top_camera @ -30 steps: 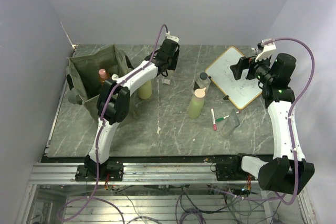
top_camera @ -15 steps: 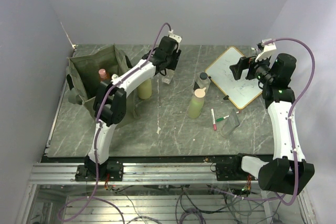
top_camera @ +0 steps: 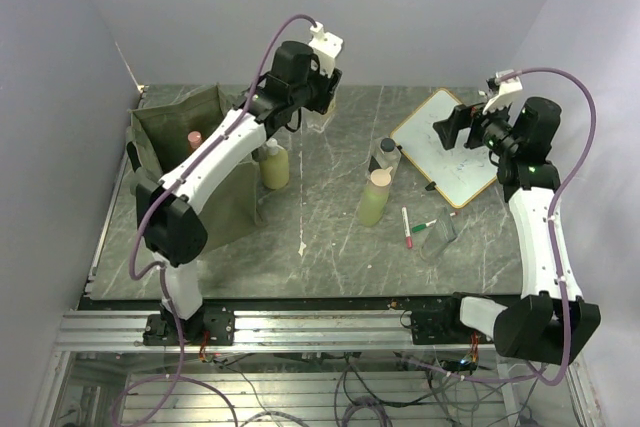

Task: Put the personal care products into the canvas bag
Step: Pick up the care product from the center of the board, then place the care product in the canvas bag.

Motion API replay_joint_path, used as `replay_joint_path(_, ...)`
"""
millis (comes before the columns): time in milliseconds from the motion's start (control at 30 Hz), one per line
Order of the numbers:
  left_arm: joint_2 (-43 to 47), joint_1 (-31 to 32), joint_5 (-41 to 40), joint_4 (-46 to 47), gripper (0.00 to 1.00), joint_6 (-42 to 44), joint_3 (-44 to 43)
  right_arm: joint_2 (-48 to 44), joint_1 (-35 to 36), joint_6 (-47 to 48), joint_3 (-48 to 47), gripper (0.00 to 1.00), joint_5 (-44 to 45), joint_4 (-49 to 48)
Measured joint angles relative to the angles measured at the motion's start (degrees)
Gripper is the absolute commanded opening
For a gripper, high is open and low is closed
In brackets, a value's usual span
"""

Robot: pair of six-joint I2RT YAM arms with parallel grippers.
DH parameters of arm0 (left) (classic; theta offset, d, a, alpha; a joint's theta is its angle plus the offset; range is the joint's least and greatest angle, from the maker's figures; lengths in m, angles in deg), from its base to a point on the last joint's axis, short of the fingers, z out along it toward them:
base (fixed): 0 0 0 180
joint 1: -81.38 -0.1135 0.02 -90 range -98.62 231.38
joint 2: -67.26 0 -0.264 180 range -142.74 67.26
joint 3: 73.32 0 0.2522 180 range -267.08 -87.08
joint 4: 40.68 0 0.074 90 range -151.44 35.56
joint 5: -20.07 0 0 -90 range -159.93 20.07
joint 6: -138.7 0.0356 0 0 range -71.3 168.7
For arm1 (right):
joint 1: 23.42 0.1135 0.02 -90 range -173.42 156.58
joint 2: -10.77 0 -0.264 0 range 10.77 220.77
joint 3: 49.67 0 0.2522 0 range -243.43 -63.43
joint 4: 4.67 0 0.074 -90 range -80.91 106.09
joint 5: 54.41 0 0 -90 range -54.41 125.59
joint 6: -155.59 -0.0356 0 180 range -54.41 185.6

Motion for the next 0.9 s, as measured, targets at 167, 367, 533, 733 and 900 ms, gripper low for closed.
replay_joint_path(167, 4.9, -0.1, 3.3, -1.9, 0.07, 4.3, 0.0, 2.5, 2.7, -0.4, -3.2, 1.00, 0.5, 0.0)
replay_joint_path(367, 10.7, -1.9, 9.6, -6.2, 0.07, 7.9, 0.0, 6.4, 8.1, 1.1, -8.3, 1.00, 1.2, 0.0)
replay_joint_path(533, 16.5, -5.7, 15.1, -9.5, 0.07, 10.3, 0.0, 8.9, 11.7, 2.5, -11.0, 1.00, 1.3, 0.0)
replay_joint_path(733, 23.9, -9.1, 16.1, -12.3, 0.07, 13.6, 0.2, 11.3, 16.4, 3.9, -13.5, 1.00, 1.2, 0.1)
replay_joint_path(900, 31.2, -12.2, 17.0, -13.6, 0.07, 12.2, 1.9, 13.4, 21.3, 5.2, -15.1, 1.00, 1.1, 0.2)
